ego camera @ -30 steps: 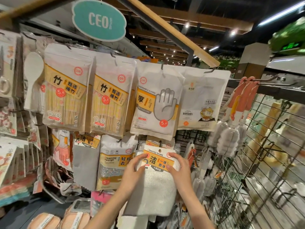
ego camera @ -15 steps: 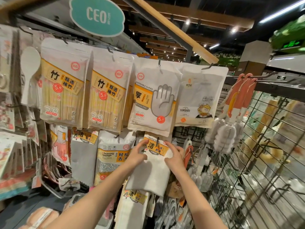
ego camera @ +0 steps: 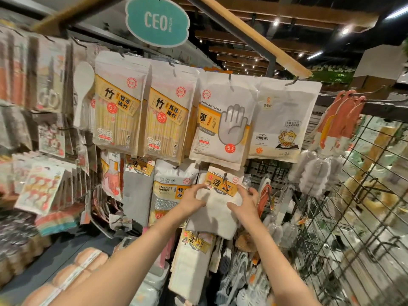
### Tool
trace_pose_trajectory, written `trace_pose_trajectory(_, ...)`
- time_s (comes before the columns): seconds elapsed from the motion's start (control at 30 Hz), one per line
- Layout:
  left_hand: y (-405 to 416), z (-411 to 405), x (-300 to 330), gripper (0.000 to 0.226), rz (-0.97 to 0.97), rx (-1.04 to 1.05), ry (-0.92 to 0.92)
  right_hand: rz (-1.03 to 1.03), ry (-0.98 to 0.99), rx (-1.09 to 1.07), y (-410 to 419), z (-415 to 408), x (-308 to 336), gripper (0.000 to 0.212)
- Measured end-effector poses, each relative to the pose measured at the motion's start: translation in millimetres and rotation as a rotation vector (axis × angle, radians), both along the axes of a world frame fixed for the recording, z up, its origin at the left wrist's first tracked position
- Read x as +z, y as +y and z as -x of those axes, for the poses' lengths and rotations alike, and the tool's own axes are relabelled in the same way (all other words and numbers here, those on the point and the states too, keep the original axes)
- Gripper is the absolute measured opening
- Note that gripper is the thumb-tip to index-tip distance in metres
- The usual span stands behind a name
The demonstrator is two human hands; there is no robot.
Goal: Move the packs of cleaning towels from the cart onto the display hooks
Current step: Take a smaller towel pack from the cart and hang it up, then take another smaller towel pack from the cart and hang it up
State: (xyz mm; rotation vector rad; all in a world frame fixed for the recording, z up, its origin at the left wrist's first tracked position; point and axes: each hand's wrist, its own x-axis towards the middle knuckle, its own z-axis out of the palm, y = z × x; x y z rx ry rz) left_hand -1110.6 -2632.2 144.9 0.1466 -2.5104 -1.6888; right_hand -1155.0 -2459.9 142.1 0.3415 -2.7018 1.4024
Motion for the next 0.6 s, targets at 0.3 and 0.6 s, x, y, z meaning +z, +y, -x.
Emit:
trace_pose_trajectory(0.3,-48.1,-105.5,-24.0,0.059,0.193,0.211,0.072,-0.179,0.297,0.303,-66.8,-69.6,-15.0,0.057)
trace_pose_trajectory(0.6,-162.2,-281.1,-46.9,0.059,0.411,0.666,-0.034,-0.314,0.34,0.808,-221.0,-182.3,-55.1,0.06)
